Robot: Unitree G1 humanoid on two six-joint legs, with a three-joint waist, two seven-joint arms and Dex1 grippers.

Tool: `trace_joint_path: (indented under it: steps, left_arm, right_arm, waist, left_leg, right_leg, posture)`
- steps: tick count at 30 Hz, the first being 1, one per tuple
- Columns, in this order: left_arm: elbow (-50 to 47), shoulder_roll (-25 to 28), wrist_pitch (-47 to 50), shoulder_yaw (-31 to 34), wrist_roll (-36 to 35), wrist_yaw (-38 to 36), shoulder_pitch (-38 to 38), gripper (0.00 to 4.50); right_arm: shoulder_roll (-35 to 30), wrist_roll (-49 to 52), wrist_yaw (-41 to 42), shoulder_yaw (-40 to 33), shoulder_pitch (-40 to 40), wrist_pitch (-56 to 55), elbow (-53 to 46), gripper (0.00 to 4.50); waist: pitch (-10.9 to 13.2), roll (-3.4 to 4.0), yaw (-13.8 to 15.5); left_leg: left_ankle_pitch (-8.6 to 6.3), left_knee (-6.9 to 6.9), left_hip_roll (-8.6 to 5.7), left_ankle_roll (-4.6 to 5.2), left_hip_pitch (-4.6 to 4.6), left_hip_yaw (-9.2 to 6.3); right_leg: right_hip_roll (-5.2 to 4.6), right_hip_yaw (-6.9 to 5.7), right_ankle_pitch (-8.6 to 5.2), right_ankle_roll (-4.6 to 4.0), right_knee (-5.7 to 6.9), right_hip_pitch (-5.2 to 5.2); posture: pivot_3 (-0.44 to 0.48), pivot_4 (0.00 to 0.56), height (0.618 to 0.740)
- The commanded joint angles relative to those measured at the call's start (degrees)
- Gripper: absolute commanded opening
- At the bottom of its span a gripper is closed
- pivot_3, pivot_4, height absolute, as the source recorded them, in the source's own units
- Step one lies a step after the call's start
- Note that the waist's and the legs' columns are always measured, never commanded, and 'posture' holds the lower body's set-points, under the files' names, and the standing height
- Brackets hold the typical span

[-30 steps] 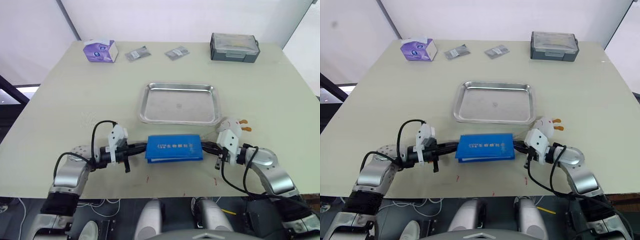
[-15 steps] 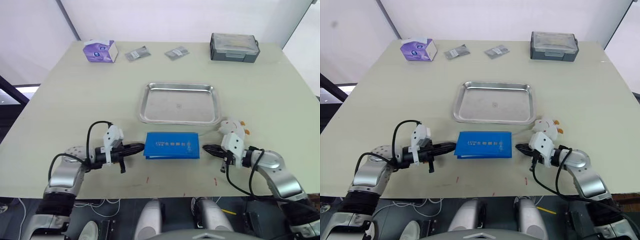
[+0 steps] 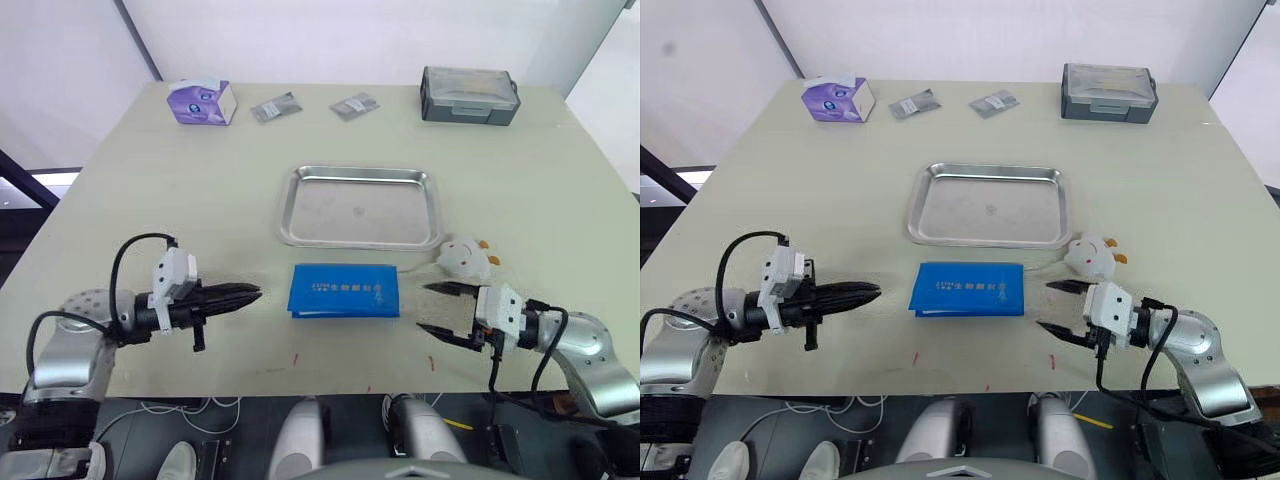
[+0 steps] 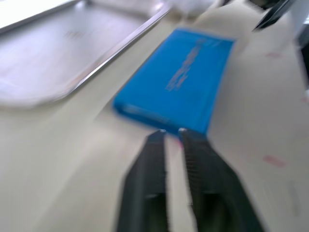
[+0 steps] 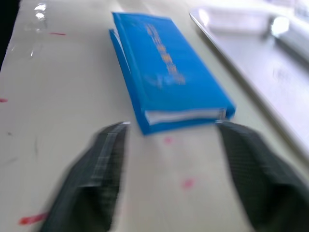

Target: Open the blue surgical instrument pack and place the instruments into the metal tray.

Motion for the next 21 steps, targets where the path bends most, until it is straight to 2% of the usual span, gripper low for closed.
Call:
trace_joint_path:
  steps: [1, 5, 6, 13, 21]
  left_arm:
    - [-4.94, 0.42, -0.65, -0.96, -1.39, -2.17, -0.26, 2.34]
    - [-9.53, 0.21, 1.24, -2.41, -3.92, -3.98, -0.65, 4.24]
    - [-10.14, 0.31, 1.69, -2.62, -4.54, -4.41, -0.73, 4.43]
    - [-11.66, 2.40, 3.01, -3.36, -5.67, -8.52, -1.64, 4.43]
    - [-11.17, 3.74, 4.21, -2.57, -7.03, -9.46, -3.66, 4.43]
  right_arm:
    - [0.65, -1.59, 0.43, 1.39, -1.76, -5.68, 1.56, 4.50]
    - [2.39, -3.45, -0.41, 3.43, -5.52, -9.08, 4.40, 4.50]
    - [2.58, -4.16, -0.53, 3.86, -6.26, -10.05, 5.36, 4.50]
    - [4.47, -8.08, -1.54, 6.94, -10.92, -16.52, 12.31, 4.50]
    - [5.45, -11.25, -3.16, 8.96, -14.54, -22.18, 17.85, 4.50]
  waist:
    - [0.01, 0.00, -0.02]
    - [0.01, 0.01, -0.19]
    - [0.01, 0.01, -0.16]
    - [0.02, 0.02, -0.06]
    - [0.02, 0.03, -0.11]
  left_leg:
    - [0.00, 0.00, 0.00, 0.00, -0.01, 0.00]
    - [0.00, 0.00, 0.01, 0.00, 0.02, 0.00]
    - [0.00, 0.00, 0.02, 0.00, 0.02, 0.00]
    - [0.00, 0.00, 0.02, 0.00, 0.02, 0.01]
    - [0.00, 0.01, 0.02, 0.00, 0.02, 0.01]
  right_leg:
    - [0.01, 0.00, 0.00, 0.00, 0.00, 0.00]
    - [0.03, 0.04, 0.00, -0.01, 0.04, -0.01]
    - [0.04, 0.04, 0.00, -0.01, 0.05, -0.01]
    - [0.04, 0.03, 0.00, -0.01, 0.03, -0.01]
    - [0.04, 0.03, 0.00, -0.02, 0.05, -0.02]
  posture:
    - [0.000, 0.150, 0.731]
    - [0.000, 0.150, 0.731]
    - [0.000, 0.150, 0.731]
    - [0.000, 0.150, 0.731]
    - [0.000, 0.150, 0.731]
